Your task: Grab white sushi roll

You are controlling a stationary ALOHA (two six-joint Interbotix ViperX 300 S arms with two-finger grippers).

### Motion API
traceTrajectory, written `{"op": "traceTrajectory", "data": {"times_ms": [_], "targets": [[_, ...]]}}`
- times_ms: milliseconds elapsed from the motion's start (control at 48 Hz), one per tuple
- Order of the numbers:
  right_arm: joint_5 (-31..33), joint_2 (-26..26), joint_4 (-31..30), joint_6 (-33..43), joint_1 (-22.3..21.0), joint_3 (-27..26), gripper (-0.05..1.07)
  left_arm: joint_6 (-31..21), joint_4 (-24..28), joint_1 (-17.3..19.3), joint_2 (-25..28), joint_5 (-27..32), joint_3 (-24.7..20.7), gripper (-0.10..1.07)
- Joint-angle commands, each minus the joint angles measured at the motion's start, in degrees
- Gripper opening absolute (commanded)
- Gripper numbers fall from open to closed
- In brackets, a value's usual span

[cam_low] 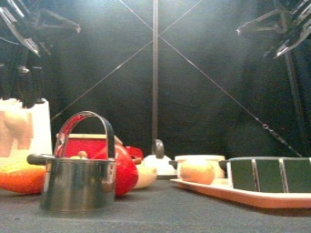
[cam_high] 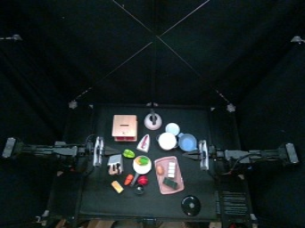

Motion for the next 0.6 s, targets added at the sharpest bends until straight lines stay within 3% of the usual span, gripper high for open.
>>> {"op": "traceTrajectory", "data": {"times_ms": [0,312,583], "targets": [[-0.35,1.23,-0.09,0.09,-0.79,-0.97,0.08,0.0,-0.09,0.0,0.7,-0.44,-0.79,-0.02],[-0.35,7.47,2.02,4.04,-4.92,-0.53,0.04,0.09,-0.09,-0.26,1.23,-0.88,-0.7,-0.02],[0.88,12.57,2.2,13.8,-5.19,-0.97,0.04,0.18,1.58,-0.09,2.46,-1.49,-0.79,-0.02]]}}
